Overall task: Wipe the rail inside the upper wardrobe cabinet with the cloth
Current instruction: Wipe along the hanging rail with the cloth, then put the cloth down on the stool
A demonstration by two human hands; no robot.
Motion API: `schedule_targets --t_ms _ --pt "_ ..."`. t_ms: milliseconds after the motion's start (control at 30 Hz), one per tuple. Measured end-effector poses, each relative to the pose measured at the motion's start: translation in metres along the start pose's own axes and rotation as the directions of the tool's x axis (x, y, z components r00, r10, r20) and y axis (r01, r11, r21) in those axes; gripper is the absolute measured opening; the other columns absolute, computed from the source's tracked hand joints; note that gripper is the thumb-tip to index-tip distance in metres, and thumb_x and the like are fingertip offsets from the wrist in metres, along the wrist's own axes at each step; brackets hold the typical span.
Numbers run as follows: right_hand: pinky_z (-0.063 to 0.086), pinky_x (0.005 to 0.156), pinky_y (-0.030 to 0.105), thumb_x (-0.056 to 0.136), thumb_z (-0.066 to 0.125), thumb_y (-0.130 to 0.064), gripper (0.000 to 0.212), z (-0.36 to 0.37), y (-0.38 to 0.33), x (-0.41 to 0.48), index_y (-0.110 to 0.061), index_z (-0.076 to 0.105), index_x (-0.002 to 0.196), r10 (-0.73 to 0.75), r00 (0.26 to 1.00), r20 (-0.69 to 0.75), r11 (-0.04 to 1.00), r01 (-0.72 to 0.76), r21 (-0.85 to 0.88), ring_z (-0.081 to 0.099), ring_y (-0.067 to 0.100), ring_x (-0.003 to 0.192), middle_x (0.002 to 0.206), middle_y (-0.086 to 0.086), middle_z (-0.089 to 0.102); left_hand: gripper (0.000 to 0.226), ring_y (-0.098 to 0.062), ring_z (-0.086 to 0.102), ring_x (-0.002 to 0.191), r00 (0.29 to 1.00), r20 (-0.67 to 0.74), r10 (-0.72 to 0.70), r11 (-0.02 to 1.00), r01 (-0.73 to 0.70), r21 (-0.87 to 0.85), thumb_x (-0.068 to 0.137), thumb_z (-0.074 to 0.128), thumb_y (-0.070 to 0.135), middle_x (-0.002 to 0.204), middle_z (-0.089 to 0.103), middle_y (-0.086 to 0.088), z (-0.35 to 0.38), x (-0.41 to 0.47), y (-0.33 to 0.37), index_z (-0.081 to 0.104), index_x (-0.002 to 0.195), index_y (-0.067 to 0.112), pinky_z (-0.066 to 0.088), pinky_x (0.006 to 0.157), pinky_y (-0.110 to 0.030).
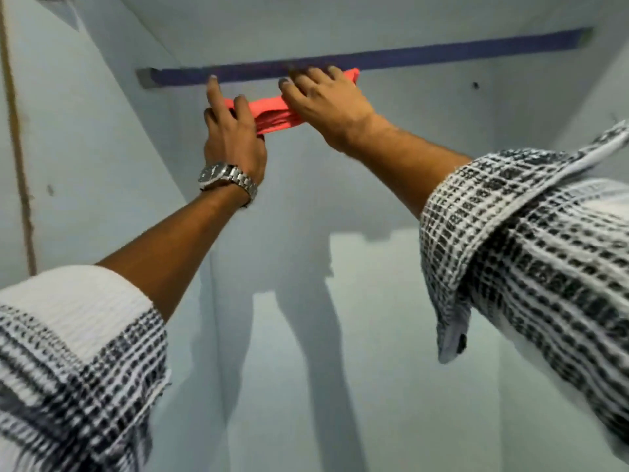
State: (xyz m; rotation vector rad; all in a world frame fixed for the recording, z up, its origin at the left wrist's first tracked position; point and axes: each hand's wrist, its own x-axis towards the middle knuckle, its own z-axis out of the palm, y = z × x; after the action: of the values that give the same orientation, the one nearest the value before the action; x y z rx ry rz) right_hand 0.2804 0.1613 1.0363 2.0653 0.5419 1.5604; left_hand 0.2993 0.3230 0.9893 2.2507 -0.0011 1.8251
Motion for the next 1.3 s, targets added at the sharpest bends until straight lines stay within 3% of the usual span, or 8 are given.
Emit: schedule_targets --t_ms 267,533,733,833,933,1133,1233,1300 --pt "0.032 0.116 0.051 0.101 0.025 -0.006 0.051 0.022 -0.070 -0.412 -0.009 0.037 0.150 0.179 0.927 0.329 0.964 -0.232 0.127 0.040 0.038 0.142 0.154 0.023 0.040 0.058 -0.045 0.037 0.137 0.844 0.496 0.203 0.971 -0.107 -0.216 0.090 0.054 0.003 0.159 0.026 -0.025 0.015 -0.347 0.097 0.039 0.146 0.000 0.054 0.090 -0.054" --pt "0.053 0.095 0.058 0.091 0.048 -0.003 0.045 -0.112 -0.272 -0.852 -0.002 0.062 0.133 0.260 0.435 0.862 0.783 -0.617 0.075 0.066 0.044 0.111 0.127 0.026 0.066 0.057 -0.039 0.032 0.144 0.150 0.955 0.255 0.963 0.051 -0.265 0.100 0.042 0.005 0.161 0.023 -0.020 -0.064 -0.824 0.155 0.025 0.155 0.004 0.046 0.109 -0.047" --pt "0.047 0.100 0.065 0.082 0.072 0.007 0.054 -0.149 -0.390 -1.063 0.001 0.059 0.134 0.115 0.083 0.990 0.724 -0.689 -0.027 0.057 0.049 0.124 0.137 0.030 0.057 0.046 -0.022 0.070 0.084 -0.316 0.922 0.225 0.966 -0.052 -0.254 0.075 0.069 0.009 0.129 0.068 -0.003 -0.104 -1.072 0.173 0.070 0.121 0.018 0.055 0.045 -0.025" --pt "0.031 0.115 0.064 0.094 0.038 0.001 0.054 -0.140 -0.418 -1.133 0.000 0.042 0.148 0.039 -0.028 0.999 0.740 -0.670 -0.048 0.039 0.049 0.139 0.153 0.031 0.039 0.052 -0.027 0.072 0.101 -0.339 0.896 0.287 0.924 -0.147 -0.352 0.079 0.059 0.012 0.139 0.063 -0.008 -0.097 -1.151 0.168 0.065 0.130 0.016 0.058 0.056 -0.028" --pt "0.012 0.125 0.053 0.101 0.043 -0.023 0.072 -0.144 -0.459 -1.194 -0.011 0.004 0.160 -0.126 -0.272 0.954 0.734 -0.672 -0.095 0.005 0.033 0.155 0.167 0.018 0.002 0.067 -0.034 0.010 0.155 -0.363 0.876 0.319 0.911 -0.139 -0.389 0.102 0.043 0.019 0.169 0.002 -0.010 -0.104 -1.240 0.149 0.010 0.159 0.010 0.028 0.122 -0.051" --pt "0.009 0.125 0.053 0.101 0.049 -0.037 0.080 -0.140 -0.448 -1.186 -0.017 -0.001 0.160 -0.215 -0.396 0.893 0.716 -0.685 -0.132 0.000 0.028 0.155 0.168 0.013 -0.003 0.077 -0.032 -0.016 0.154 -0.488 0.792 0.367 0.830 -0.213 -0.516 0.103 0.043 0.026 0.167 -0.016 -0.007 -0.098 -1.205 0.136 -0.009 0.159 0.015 -0.001 0.126 -0.055" --pt "0.010 0.126 0.049 0.101 0.050 -0.025 0.076 -0.154 -0.404 -1.112 -0.012 0.002 0.160 -0.043 -0.310 0.950 0.511 -0.824 -0.246 0.003 0.029 0.155 0.168 0.016 0.003 0.076 -0.030 -0.012 0.155 -0.344 0.785 0.515 0.779 -0.196 -0.596 0.104 0.043 0.030 0.169 -0.008 -0.009 -0.095 -1.105 0.162 -0.006 0.159 0.012 0.004 0.127 -0.053" --pt "0.017 0.125 0.048 0.099 0.053 -0.008 0.074 -0.184 -0.380 -1.049 -0.006 0.009 0.159 0.203 -0.165 0.965 0.260 -0.941 -0.216 0.011 0.031 0.154 0.167 0.018 0.007 0.075 -0.029 -0.003 0.156 -0.087 0.738 0.669 0.717 -0.187 -0.672 0.102 0.047 0.031 0.169 0.000 -0.010 -0.105 -1.022 0.194 0.004 0.160 0.009 0.011 0.127 -0.052"
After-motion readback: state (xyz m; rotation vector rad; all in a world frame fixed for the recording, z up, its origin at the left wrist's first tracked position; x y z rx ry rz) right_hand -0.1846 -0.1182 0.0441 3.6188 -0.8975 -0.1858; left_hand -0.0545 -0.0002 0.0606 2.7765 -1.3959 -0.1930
